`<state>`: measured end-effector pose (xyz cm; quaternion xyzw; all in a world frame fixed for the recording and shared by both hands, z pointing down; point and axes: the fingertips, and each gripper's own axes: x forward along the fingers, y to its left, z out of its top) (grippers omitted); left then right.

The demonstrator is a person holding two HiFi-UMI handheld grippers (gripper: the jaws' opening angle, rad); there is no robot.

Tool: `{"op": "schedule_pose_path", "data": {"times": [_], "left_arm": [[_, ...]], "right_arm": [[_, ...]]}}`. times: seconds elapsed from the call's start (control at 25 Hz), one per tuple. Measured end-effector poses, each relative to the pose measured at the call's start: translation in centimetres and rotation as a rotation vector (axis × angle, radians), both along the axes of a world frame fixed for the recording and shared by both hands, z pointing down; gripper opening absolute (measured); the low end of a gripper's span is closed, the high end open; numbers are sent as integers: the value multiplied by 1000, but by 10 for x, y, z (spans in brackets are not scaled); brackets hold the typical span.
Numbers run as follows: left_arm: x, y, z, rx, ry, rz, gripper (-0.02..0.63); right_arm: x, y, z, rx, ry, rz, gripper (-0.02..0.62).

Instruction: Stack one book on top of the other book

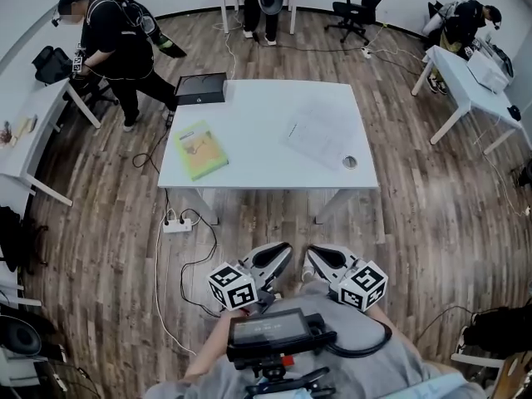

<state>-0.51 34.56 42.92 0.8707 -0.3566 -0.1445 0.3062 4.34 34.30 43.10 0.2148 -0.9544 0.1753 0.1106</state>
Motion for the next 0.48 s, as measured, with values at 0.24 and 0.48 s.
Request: {"op": "schedule_pose_path", "data": {"times": [0.24, 0.48], "left_arm": [[8, -46, 7, -29, -42, -19, 38], [18, -106, 8, -51, -58, -39, 37]], "right_arm": [[2, -49, 9, -32, -37, -17, 31], [17, -119, 9, -50, -71, -3, 31]]}}
